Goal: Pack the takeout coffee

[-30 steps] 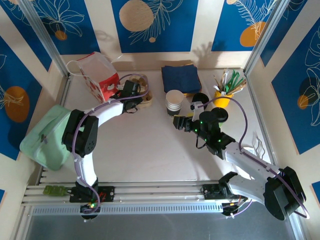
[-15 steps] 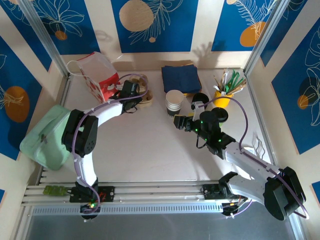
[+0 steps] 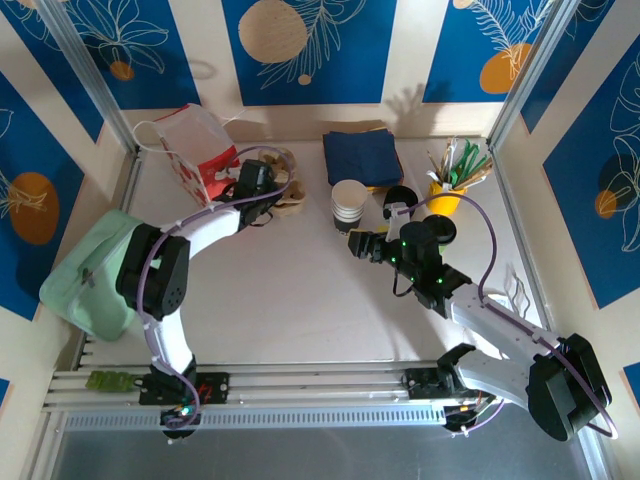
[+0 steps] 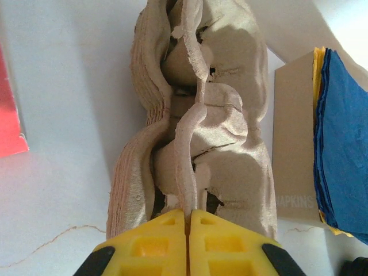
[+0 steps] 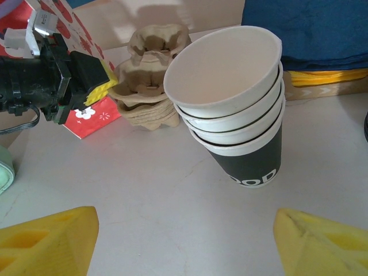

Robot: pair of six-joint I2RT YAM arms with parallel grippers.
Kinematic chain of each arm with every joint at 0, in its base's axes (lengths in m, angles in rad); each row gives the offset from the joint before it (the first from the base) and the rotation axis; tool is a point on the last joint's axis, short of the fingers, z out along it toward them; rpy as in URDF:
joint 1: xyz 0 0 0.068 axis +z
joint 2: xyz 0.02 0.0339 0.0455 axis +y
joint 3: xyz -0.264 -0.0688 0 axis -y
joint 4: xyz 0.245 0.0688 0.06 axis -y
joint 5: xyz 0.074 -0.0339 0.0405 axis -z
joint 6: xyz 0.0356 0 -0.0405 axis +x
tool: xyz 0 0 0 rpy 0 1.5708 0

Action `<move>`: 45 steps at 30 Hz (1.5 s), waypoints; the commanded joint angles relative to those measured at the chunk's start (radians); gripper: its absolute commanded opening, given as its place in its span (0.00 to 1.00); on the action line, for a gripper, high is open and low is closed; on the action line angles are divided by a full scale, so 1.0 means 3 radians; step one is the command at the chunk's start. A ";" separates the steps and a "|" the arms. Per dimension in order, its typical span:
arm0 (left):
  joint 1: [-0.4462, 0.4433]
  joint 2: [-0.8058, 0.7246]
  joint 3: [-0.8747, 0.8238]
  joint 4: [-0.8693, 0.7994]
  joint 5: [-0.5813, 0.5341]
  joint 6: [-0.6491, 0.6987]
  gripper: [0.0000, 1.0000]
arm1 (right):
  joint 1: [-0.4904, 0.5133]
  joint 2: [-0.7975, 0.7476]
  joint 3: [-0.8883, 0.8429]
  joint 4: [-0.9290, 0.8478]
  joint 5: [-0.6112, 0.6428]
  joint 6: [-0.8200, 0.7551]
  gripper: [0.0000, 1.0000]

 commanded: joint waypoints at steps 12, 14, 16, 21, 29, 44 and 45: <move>0.0070 -0.0358 -0.0057 0.0352 0.0371 0.0181 0.00 | -0.0040 -0.0047 0.0019 -0.0025 0.0011 0.0068 0.80; 0.0073 -0.0443 -0.0068 0.0340 0.0443 0.0229 0.00 | -0.0045 -0.0054 0.0014 -0.0022 0.0009 0.0066 0.80; 0.0072 -0.0556 -0.0090 0.0287 0.0527 0.0268 0.00 | -0.0050 -0.0061 0.0015 -0.0026 0.0001 0.0069 0.80; 0.0067 -0.1025 -0.0263 -0.0031 0.0653 0.0408 0.00 | -0.0056 -0.0083 0.0022 -0.0021 -0.0079 0.0047 0.80; 0.0074 -0.2097 -0.0604 -0.1065 0.0920 0.0906 0.00 | -0.0031 -0.0105 0.0122 -0.0036 -0.0545 -0.0099 0.80; 0.0088 -0.3279 -0.1123 -0.2120 0.2087 0.1336 0.00 | 0.0737 0.0122 0.1856 -0.2252 -0.0517 -0.0587 0.80; 0.0085 -0.3281 -0.1118 -0.2164 0.2149 0.1353 0.00 | 0.0831 0.0178 0.1961 -0.2362 -0.0438 -0.0618 0.80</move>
